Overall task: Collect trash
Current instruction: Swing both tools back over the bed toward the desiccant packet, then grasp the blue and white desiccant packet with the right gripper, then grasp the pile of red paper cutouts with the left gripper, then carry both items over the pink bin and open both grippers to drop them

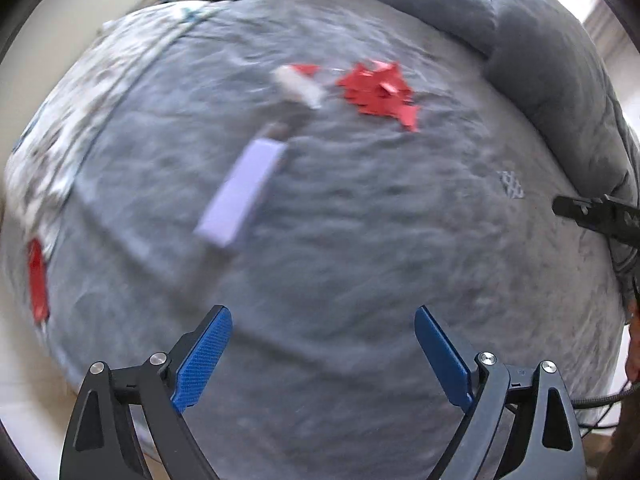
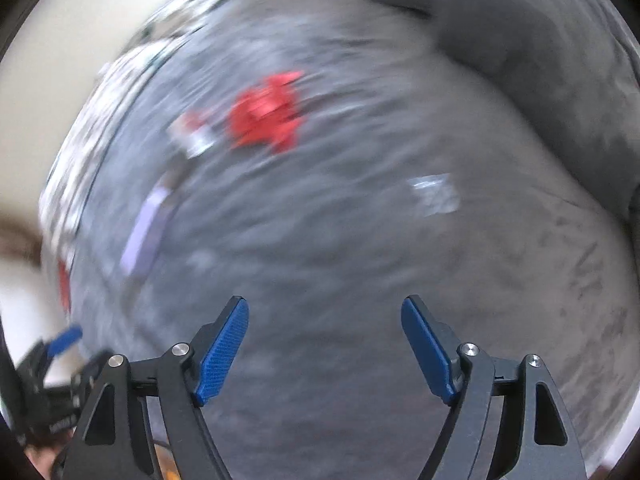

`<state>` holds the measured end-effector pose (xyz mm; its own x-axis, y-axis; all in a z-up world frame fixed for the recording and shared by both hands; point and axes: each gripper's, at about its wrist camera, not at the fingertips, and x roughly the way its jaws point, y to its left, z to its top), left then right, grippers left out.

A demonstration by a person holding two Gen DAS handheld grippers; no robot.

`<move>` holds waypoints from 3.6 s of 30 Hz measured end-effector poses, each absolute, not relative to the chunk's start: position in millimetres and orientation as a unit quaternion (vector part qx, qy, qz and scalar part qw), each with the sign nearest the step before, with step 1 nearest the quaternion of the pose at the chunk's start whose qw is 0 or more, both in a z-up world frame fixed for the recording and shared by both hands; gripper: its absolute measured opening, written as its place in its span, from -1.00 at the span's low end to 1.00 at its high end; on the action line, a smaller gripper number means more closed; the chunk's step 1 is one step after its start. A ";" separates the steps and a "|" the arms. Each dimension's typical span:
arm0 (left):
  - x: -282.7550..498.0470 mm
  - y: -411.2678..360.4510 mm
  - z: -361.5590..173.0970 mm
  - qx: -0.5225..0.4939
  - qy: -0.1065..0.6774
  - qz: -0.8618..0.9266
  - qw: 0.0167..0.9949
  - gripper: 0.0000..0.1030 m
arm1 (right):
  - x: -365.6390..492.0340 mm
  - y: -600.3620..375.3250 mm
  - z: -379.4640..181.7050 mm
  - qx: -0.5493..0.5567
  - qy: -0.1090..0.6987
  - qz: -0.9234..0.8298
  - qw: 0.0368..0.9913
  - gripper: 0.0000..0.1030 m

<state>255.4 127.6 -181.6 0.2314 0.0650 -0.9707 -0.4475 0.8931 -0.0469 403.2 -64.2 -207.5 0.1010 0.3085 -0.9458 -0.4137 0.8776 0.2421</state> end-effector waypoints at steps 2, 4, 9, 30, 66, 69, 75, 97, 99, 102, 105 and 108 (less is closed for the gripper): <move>275.6 120.5 -189.4 -0.155 0.604 0.160 0.765 0.80 | 437.4 -82.9 -226.8 -0.021 0.631 0.226 0.742 0.50; 292.3 115.4 -198.7 -0.150 0.610 0.159 0.761 0.80 | 459.8 -89.7 -246.4 -0.014 0.637 0.217 0.739 0.50; 315.8 106.0 -222.6 -0.148 0.629 0.150 0.749 0.80 | 499.0 -91.5 -297.8 -0.030 0.656 0.204 0.726 0.50; 340.5 97.5 -240.4 -0.094 0.642 0.144 0.747 0.80 | 509.0 -50.5 -342.2 -0.142 0.657 0.218 0.708 -0.55; 535.2 167.4 -290.9 -0.141 0.603 0.187 0.763 0.80 | 465.3 -100.4 -271.4 -0.060 0.622 0.292 0.724 -0.57; 546.1 171.6 -308.6 -0.137 0.624 0.186 0.747 0.80 | 466.9 -97.7 -272.9 -0.055 0.623 0.296 0.722 -0.57; 548.4 175.1 -316.4 -0.137 0.624 0.191 0.745 0.65 | 465.3 -93.6 -271.2 -0.045 0.624 0.305 0.718 -0.57; 430.3 135.9 -160.7 -0.185 0.481 0.048 0.856 -0.87 | 434.1 -80.8 -234.3 -0.054 0.601 0.324 0.729 -0.57; 404.4 131.7 -147.2 -0.204 0.469 0.055 0.857 -0.87 | 425.6 -75.4 -226.1 -0.053 0.597 0.332 0.728 -0.57; 352.4 146.6 -136.4 -0.230 0.462 0.087 0.852 -0.87 | 411.1 -62.5 -213.7 -0.057 0.589 0.350 0.726 -0.57; 289.3 165.1 -130.4 -0.239 0.463 0.131 0.843 -0.87 | 387.5 -36.6 -201.5 -0.069 0.579 0.380 0.718 -0.57; 220.0 183.3 -130.0 -0.242 0.469 0.182 0.830 -0.87 | 356.4 -1.2 -192.7 -0.087 0.572 0.416 0.701 -0.57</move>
